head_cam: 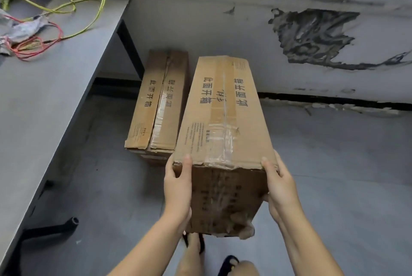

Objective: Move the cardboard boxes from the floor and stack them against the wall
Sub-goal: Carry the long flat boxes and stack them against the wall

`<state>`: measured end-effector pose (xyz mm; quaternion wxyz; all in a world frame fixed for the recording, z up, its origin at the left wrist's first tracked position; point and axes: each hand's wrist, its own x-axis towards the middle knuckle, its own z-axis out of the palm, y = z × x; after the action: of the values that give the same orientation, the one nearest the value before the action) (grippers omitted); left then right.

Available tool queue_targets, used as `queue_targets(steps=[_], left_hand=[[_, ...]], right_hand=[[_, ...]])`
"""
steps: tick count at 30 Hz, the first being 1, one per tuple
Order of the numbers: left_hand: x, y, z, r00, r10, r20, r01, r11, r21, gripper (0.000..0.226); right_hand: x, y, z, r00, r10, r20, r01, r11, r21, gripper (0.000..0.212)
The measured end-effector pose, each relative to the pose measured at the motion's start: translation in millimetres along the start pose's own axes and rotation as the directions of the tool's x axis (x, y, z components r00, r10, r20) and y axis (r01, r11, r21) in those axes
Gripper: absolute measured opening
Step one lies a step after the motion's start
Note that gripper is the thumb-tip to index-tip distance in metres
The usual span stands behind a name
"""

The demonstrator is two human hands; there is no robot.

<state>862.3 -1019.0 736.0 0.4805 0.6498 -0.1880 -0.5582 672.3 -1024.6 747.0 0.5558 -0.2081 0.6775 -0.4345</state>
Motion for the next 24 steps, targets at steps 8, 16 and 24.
queue_targets(steps=[8,16,24], left_hand=[[140.9,-79.5,22.3,0.992,-0.046,-0.114,0.056,0.995,0.081,0.039],[167.5,-156.9,4.5,0.952,-0.241,-0.190,0.268,0.954,0.133,0.036],[235.3,-182.3,3.7,0.855,-0.508,-0.100,0.478,0.849,-0.226,0.046]], right_hand=[[152.2,87.9,38.4,0.998,0.061,-0.020,-0.061,0.998,0.028,0.044],[181.0,161.0,36.8,0.972,0.232,-0.044,-0.230,0.973,0.031,0.043],[251.3,172.2,57.5,0.979,0.200,0.047,-0.194,0.974,-0.116,0.046]])
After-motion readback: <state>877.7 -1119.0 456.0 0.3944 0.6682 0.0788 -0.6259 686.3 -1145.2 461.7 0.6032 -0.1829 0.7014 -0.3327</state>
